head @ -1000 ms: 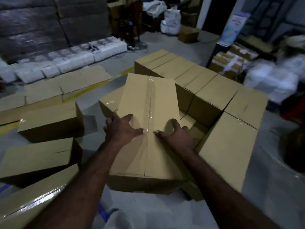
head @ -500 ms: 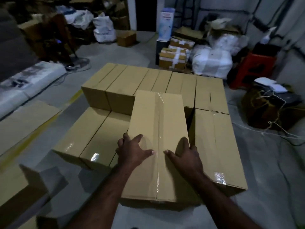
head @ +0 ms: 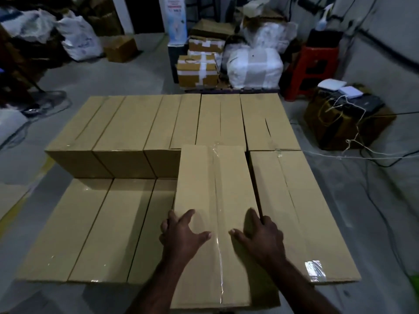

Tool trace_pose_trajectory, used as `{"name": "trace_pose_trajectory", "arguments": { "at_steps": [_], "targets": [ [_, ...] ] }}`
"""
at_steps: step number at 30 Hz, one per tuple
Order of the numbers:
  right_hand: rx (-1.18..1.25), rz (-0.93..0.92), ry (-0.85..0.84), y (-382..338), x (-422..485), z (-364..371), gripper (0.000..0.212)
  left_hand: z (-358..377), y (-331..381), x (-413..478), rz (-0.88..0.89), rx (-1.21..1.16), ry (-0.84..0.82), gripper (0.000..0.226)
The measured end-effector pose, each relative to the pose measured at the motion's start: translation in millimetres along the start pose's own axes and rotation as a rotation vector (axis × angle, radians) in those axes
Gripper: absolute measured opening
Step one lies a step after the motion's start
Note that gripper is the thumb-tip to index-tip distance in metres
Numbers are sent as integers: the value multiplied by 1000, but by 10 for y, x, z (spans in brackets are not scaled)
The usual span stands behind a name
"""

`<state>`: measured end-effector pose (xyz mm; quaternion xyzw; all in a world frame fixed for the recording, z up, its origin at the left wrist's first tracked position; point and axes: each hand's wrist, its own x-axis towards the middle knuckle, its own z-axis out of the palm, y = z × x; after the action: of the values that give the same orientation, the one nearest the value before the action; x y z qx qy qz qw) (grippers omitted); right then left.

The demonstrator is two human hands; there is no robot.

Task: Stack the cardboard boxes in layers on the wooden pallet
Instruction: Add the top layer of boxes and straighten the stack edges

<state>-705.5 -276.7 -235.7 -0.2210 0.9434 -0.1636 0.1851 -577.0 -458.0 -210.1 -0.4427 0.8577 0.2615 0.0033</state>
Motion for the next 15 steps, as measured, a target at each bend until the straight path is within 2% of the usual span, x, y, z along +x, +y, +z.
{"name": "trace_pose_trajectory", "arguments": {
  "at_steps": [3, 6, 11, 15],
  "targets": [
    [-77, -38, 68, 139, 254, 111, 95, 241, -30, 242, -17, -23, -18, 89],
    [-56, -37, 114, 240, 438, 299, 93, 464, -89, 409, -30, -43, -39, 90],
    [15, -25, 209, 406, 519, 597, 73, 780, -198, 479, -34, -150, -22, 87],
    [10, -14, 278, 525, 551, 704, 68, 966, -233, 549, 8, -210, 0, 85]
  ]
}}
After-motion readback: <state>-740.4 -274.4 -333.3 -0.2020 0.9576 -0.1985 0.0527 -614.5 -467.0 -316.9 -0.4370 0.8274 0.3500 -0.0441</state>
